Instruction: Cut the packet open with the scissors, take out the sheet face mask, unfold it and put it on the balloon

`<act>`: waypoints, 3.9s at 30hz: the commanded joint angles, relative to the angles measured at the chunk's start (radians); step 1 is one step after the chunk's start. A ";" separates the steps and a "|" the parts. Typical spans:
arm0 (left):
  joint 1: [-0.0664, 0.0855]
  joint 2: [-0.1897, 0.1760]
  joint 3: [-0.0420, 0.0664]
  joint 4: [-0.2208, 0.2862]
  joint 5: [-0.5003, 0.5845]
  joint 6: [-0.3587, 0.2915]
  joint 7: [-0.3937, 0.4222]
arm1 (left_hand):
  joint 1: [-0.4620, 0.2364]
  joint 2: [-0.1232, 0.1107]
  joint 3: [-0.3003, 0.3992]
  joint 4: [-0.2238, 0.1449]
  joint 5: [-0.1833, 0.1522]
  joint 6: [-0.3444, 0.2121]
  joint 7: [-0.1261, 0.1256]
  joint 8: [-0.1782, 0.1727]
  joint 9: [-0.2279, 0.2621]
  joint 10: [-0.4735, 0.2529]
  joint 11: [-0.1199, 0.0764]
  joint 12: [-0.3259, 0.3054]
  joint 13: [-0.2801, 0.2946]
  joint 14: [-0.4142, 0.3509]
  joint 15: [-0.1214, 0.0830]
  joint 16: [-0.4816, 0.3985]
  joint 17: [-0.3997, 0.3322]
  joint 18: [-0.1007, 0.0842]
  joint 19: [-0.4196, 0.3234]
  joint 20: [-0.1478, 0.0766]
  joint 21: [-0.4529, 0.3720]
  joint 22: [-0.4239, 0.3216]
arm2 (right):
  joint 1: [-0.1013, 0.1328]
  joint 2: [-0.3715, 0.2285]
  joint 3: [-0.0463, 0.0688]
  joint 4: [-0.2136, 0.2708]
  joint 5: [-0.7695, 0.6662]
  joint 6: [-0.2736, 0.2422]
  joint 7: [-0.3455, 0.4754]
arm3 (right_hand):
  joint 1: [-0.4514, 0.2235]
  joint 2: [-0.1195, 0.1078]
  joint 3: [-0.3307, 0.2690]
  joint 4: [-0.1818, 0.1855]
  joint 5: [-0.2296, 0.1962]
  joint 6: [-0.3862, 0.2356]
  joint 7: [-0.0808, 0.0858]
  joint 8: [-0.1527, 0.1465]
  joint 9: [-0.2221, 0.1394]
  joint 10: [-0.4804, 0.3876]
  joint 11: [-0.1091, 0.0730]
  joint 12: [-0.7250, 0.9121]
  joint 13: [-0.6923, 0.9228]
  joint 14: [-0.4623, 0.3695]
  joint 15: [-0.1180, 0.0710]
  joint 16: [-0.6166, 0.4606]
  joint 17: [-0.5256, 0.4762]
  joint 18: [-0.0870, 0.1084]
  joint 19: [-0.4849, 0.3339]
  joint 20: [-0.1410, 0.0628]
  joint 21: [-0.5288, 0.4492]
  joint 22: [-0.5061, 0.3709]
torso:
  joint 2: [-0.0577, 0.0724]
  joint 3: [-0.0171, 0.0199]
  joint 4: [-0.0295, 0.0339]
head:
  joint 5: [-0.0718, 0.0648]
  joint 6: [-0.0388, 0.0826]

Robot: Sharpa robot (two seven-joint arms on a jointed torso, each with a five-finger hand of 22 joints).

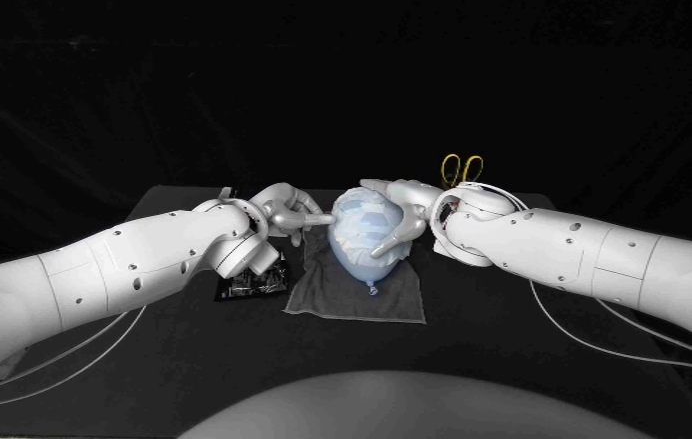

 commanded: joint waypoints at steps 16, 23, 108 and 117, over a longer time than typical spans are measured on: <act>0.001 0.016 0.000 0.000 0.001 0.042 0.007 | 0.019 0.071 -0.074 0.000 -0.004 0.118 -0.022 -0.107 -0.089 0.112 -0.022 0.019 0.060 0.039 -0.019 0.022 0.072 0.010 0.016 -0.016 0.032 0.035 | -0.008 0.000 -0.002 0.002 -0.064 0.006 -0.026 | 0.025 0.003 0.029 0.001 0.000 -0.001 0.001 0.002 -0.002 0.000 -0.011 0.001 -0.001 0.014 0.007 0.007 0.005 -0.001 0.021 0.000 0.004 0.002 | 0.000 -0.0019 0.0024 | 0.000 0.000; 0.001 0.033 0.000 -0.016 -0.038 0.010 -0.031 | 0.016 0.068 -0.108 0.000 -0.004 0.137 -0.020 -0.132 -0.109 0.149 -0.022 0.028 0.087 0.056 -0.021 0.030 0.092 -0.001 0.062 -0.021 0.072 0.096 | -0.010 0.001 -0.002 0.005 -0.069 0.010 -0.030 | 0.028 0.003 0.034 0.000 0.000 0.000 0.004 0.003 -0.002 0.002 -0.010 0.002 0.000 0.014 0.007 0.007 0.005 -0.001 0.023 0.000 0.004 0.002 | -0.001 -0.0021 0.0010 | -0.007 0.000; -0.001 0.012 -0.007 -0.032 -0.026 0.073 -0.129 | -0.237 -0.203 1.176 -0.275 -0.001 0.177 -0.025 -0.137 -0.013 0.251 -0.033 -0.009 0.231 0.133 -0.035 0.082 0.264 -0.032 0.147 -0.038 0.244 0.320 | -0.012 0.000 -0.004 0.007 -0.070 0.011 -0.043 | 0.031 0.001 0.037 0.001 0.001 -0.003 0.020 0.003 -0.002 -0.010 0.006 0.000 -0.002 0.002 0.005 0.002 -0.002 -0.001 0.028 0.000 0.004 0.000 | -0.001 -0.0005 0.0005 | -0.002 0.000; -0.007 0.017 -0.016 -0.034 -0.055 0.038 -0.153 | -0.278 -0.212 1.036 -0.253 -0.003 0.022 0.030 -0.251 -0.066 0.037 0.017 -0.174 0.029 0.095 0.011 0.054 0.196 -0.013 0.070 0.006 0.172 0.209 | -0.012 0.000 -0.004 0.008 -0.069 0.010 -0.043 | 0.032 0.001 0.037 0.001 0.001 -0.004 0.019 0.003 -0.002 -0.011 0.005 0.000 -0.002 0.001 0.006 0.002 -0.003 -0.001 0.029 0.000 0.004 0.000 | -0.001 -0.0016 0.0017 | -0.005 0.000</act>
